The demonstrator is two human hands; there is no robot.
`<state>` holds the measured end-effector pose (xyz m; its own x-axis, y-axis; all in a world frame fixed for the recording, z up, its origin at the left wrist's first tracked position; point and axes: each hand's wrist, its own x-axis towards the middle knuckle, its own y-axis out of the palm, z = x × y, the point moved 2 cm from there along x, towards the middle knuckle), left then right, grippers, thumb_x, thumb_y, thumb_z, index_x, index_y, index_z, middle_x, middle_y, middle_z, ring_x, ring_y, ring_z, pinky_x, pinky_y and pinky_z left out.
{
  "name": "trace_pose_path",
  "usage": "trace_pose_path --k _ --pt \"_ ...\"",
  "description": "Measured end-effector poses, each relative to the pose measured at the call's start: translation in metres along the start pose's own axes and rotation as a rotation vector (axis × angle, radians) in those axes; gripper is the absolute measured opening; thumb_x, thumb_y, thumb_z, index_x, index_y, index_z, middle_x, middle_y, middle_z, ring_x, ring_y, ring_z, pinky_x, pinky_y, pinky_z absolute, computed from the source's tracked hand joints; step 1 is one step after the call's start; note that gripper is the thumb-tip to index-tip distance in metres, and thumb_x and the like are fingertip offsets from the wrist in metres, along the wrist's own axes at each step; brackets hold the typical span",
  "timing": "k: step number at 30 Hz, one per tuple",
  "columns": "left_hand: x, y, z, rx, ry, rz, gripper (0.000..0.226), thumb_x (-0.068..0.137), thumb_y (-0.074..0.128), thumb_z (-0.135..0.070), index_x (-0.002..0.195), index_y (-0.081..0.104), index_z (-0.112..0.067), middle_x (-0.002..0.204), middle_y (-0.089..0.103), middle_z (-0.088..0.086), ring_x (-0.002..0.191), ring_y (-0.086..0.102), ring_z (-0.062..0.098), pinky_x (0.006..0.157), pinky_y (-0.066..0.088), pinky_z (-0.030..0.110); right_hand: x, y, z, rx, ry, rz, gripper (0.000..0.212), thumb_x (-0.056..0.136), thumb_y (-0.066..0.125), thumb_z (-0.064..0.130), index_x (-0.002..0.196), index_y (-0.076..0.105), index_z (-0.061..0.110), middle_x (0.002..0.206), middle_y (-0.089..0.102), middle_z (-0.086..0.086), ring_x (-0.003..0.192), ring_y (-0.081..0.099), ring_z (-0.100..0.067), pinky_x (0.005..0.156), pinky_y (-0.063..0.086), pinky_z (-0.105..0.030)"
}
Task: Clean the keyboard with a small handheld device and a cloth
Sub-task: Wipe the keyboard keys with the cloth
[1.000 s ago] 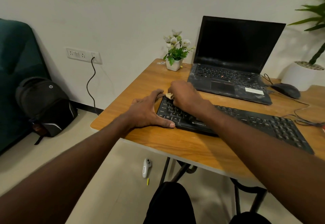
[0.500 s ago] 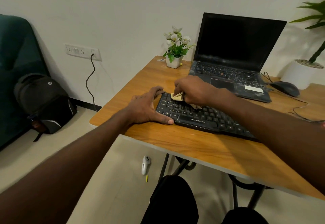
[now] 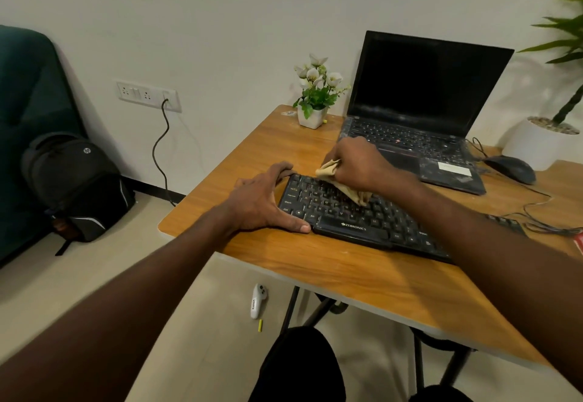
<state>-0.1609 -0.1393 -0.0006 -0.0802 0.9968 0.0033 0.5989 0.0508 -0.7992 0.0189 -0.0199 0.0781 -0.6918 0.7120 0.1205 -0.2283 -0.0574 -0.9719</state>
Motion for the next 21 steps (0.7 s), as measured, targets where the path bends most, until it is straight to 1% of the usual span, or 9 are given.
trace_pose_path --k 3,5,7,9,11,13,16,19,21 --pt "0.001 0.001 0.001 -0.007 0.006 0.010 0.145 0.042 0.079 -0.095 0.162 0.017 -0.041 0.165 0.045 -0.008 0.151 0.041 0.021 0.127 0.019 0.050 -0.014 0.008 0.002 -0.073 -0.136 -0.012 0.032 0.087 0.075 0.009 0.113 0.079 0.026 0.108 0.075 0.003 0.103 0.066 -0.017 0.080 0.050 -0.030" --pt "0.002 0.001 0.002 -0.003 0.010 0.013 0.146 0.041 0.080 -0.096 0.161 0.017 -0.042 0.166 0.044 -0.009 0.152 0.041 0.021 0.127 0.019 0.051 -0.019 0.007 -0.006 -0.109 -0.115 0.001 0.032 0.087 0.074 0.008 0.114 0.079 0.024 0.110 0.075 0.001 0.105 0.066 -0.019 0.079 0.048 -0.029" --pt "0.002 0.002 0.004 0.002 0.002 0.014 0.146 0.040 0.078 -0.098 0.161 0.016 -0.045 0.166 0.043 -0.009 0.152 0.041 0.022 0.127 0.018 0.051 -0.014 0.000 -0.007 -0.132 -0.057 0.041 0.025 0.088 0.076 0.014 0.111 0.080 0.022 0.109 0.075 0.000 0.103 0.068 -0.020 0.081 0.053 -0.033" --pt "0.003 0.001 0.006 -0.005 0.006 0.012 0.147 0.039 0.077 -0.099 0.161 0.016 -0.045 0.166 0.043 -0.011 0.152 0.040 0.021 0.127 0.017 0.050 -0.007 -0.006 0.001 -0.109 -0.041 0.028 0.022 0.088 0.077 0.019 0.110 0.080 0.020 0.108 0.076 -0.001 0.102 0.068 -0.020 0.085 0.056 -0.036" --pt "0.002 0.001 0.005 -0.012 0.009 0.012 0.147 0.039 0.079 -0.098 0.161 0.016 -0.044 0.167 0.042 -0.013 0.153 0.039 0.020 0.127 0.016 0.049 -0.009 -0.001 0.009 -0.065 -0.056 0.011 0.025 0.088 0.075 0.014 0.111 0.080 0.022 0.108 0.076 0.000 0.103 0.068 -0.019 0.088 0.057 -0.037" --pt "0.002 0.001 0.005 -0.011 0.011 0.004 0.145 0.042 0.081 -0.095 0.161 0.017 -0.044 0.167 0.042 -0.012 0.153 0.039 0.020 0.126 0.016 0.048 -0.016 0.009 0.005 -0.090 -0.083 0.000 0.032 0.087 0.073 0.008 0.113 0.079 0.025 0.109 0.075 0.001 0.102 0.067 -0.020 0.081 0.055 -0.034" --pt "0.003 0.001 0.005 -0.001 0.005 0.003 0.142 0.045 0.083 -0.092 0.161 0.016 -0.045 0.166 0.043 -0.007 0.152 0.040 0.023 0.125 0.016 0.048 -0.019 0.006 -0.012 -0.161 0.000 0.002 0.022 0.087 0.078 0.019 0.109 0.080 0.024 0.107 0.075 -0.002 0.094 0.069 -0.022 0.071 0.052 -0.032" --pt "0.002 0.000 0.003 0.014 0.002 0.003 0.139 0.050 0.086 -0.088 0.162 0.016 -0.044 0.166 0.044 -0.004 0.151 0.041 0.025 0.126 0.017 0.049 -0.010 -0.001 -0.007 -0.165 0.039 -0.013 0.022 0.088 0.079 0.028 0.108 0.078 0.019 0.108 0.073 -0.007 0.095 0.069 -0.026 0.079 0.059 -0.038" --pt "0.000 -0.001 0.000 0.014 -0.002 0.001 0.137 0.053 0.088 -0.083 0.162 0.017 -0.043 0.165 0.044 -0.004 0.151 0.041 0.024 0.126 0.017 0.047 -0.007 0.003 0.005 -0.093 -0.005 -0.035 0.021 0.090 0.076 0.022 0.111 0.078 0.020 0.109 0.075 -0.005 0.097 0.069 -0.023 0.085 0.060 -0.041"
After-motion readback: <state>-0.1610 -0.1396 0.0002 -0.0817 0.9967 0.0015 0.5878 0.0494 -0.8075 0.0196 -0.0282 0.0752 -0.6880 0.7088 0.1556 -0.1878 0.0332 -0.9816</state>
